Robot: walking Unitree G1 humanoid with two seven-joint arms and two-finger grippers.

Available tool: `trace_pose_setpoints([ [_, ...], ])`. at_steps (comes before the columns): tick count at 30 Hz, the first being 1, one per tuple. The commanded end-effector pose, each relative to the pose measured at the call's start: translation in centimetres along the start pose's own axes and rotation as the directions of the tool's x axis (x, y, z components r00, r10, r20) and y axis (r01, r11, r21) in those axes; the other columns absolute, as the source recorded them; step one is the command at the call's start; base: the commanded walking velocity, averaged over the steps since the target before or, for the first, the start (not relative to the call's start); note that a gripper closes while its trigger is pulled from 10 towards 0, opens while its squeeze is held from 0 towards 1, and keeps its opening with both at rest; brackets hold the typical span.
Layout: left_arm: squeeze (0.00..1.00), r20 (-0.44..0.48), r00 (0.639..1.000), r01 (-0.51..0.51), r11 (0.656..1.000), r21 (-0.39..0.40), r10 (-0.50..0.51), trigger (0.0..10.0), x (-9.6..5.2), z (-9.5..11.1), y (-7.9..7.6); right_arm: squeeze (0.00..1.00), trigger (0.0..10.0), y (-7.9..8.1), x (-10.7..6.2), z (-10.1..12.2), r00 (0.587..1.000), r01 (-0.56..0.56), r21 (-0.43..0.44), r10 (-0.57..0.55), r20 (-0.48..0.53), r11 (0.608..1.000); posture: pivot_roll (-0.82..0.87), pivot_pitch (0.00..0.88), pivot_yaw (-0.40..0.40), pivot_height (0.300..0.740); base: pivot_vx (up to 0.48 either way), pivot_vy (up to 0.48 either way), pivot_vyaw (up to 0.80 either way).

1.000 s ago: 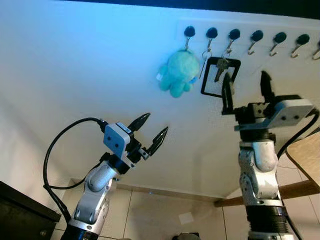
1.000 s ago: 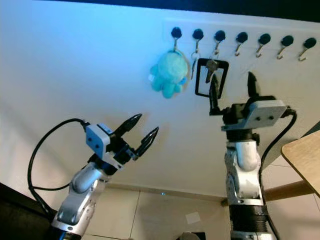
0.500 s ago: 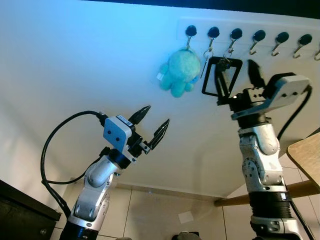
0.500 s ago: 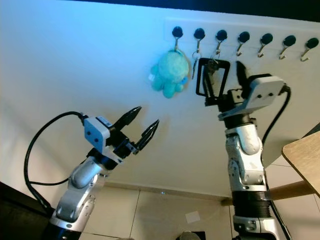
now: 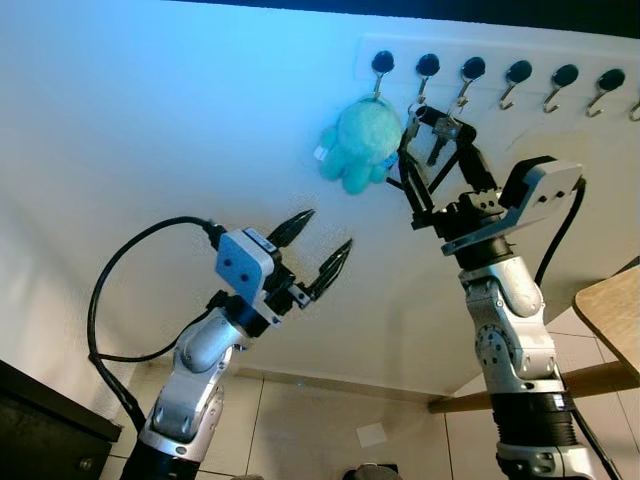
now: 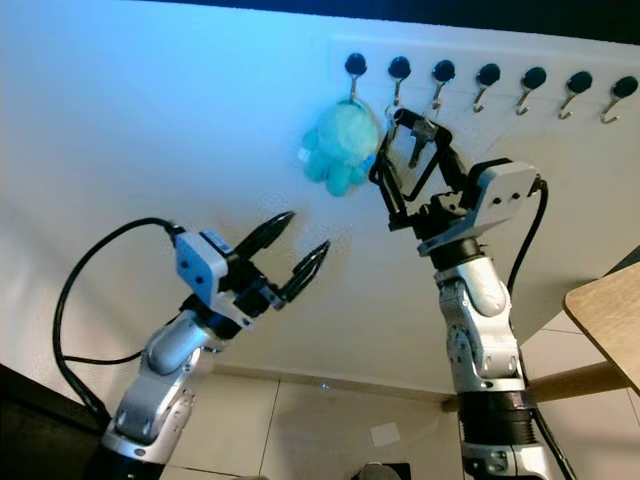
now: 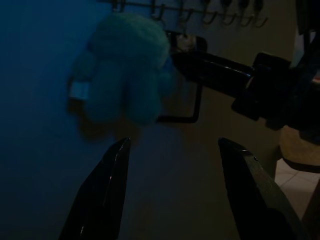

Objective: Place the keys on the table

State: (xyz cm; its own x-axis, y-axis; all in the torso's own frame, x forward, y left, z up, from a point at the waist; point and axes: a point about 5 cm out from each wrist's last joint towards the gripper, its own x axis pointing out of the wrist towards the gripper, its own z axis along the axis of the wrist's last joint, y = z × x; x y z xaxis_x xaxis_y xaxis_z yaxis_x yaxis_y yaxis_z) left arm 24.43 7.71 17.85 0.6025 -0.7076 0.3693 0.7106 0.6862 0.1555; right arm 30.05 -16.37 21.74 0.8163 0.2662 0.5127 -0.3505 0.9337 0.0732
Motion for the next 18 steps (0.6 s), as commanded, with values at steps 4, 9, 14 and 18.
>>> trace_pose_setpoints([
  [4, 0.00, 0.022, 0.999, 0.035, 0.999, 0.009, -0.035, 10.0, 0.6, 0.7, -0.5, 0.00, 6.8, -0.4, -0.3, 0.5, 1.000, 0.019, 0.013, -0.019, 0.018, 1.000, 0.06, 0.077, -0.031, 0.740, 0.000, 0.000, 0.00],
  [9, 0.00, 0.033, 0.999, 0.037, 0.999, 0.012, -0.037, 10.0, 0.8, 0.9, -0.6, 0.00, 3.0, -1.2, -0.8, 1.0, 0.994, 0.093, 0.025, -0.094, 0.051, 0.995, 0.06, 0.076, -0.029, 0.740, 0.000, 0.000, 0.00],
  [14, 0.00, 0.033, 0.999, 0.040, 0.999, 0.012, -0.040, 10.0, 0.9, 1.0, -0.6, 0.00, 0.0, -1.6, -1.2, 1.2, 0.992, 0.115, 0.037, -0.117, 0.056, 0.993, 0.06, 0.075, -0.025, 0.740, 0.000, 0.000, 0.00],
  [18, 0.00, 0.029, 0.998, 0.048, 0.999, 0.013, -0.048, 10.0, 0.9, 1.1, -0.6, 0.00, 2.1, -1.7, -1.3, 1.2, 0.991, 0.121, 0.038, -0.123, 0.054, 0.992, 0.06, 0.075, -0.025, 0.740, 0.000, 0.000, 0.00],
])
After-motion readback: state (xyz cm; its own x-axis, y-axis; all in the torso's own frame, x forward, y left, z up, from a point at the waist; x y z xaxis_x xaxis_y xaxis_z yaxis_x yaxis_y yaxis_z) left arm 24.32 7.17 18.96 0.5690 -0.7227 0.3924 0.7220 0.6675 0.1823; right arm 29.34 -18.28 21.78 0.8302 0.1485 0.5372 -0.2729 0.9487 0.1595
